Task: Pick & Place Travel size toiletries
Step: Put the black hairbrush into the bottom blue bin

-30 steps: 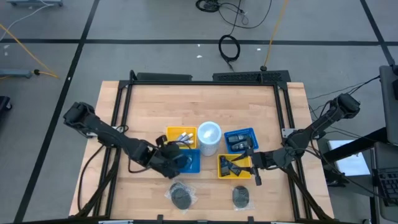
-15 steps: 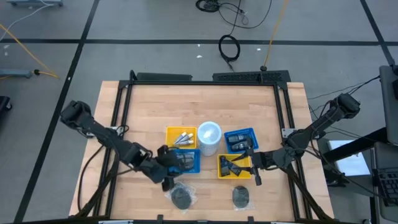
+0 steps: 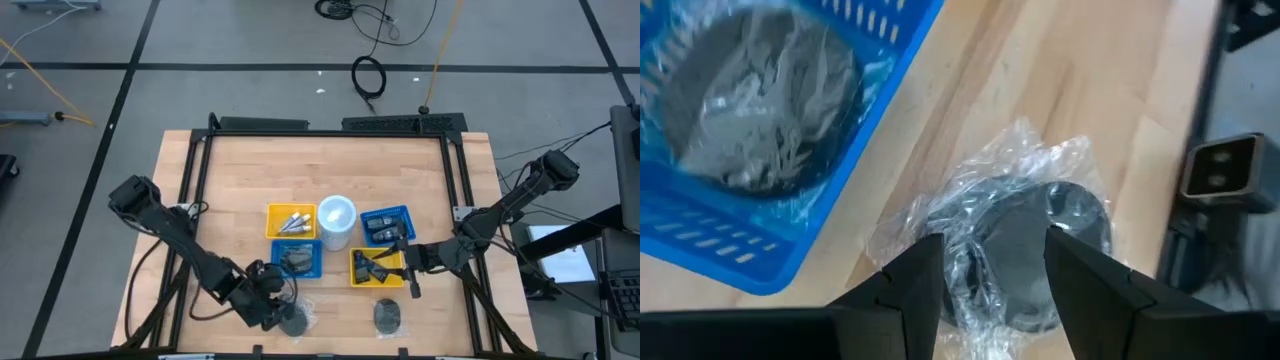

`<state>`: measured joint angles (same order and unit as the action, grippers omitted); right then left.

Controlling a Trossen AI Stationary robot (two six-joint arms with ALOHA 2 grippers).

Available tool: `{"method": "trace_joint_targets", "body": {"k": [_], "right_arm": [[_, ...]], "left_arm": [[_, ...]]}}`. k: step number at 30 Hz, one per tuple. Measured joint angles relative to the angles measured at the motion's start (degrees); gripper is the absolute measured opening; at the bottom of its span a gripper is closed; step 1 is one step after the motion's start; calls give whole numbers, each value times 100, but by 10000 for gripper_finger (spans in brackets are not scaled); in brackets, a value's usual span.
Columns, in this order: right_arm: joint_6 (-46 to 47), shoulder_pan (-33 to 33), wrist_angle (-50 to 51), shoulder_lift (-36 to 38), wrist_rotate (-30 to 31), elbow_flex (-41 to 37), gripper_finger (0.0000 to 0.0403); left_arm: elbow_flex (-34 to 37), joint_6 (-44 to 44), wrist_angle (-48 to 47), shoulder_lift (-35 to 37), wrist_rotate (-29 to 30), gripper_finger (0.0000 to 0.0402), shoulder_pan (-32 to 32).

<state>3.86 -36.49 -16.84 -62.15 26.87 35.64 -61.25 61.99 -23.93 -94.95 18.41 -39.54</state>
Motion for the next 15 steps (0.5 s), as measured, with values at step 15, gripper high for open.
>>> {"method": "trace_joint_targets", "body": {"k": [15], "right_arm": [[127, 0, 2, 0, 0, 0, 128]], "left_arm": [[2, 1088, -401, -337, 45, 170, -14]]}}
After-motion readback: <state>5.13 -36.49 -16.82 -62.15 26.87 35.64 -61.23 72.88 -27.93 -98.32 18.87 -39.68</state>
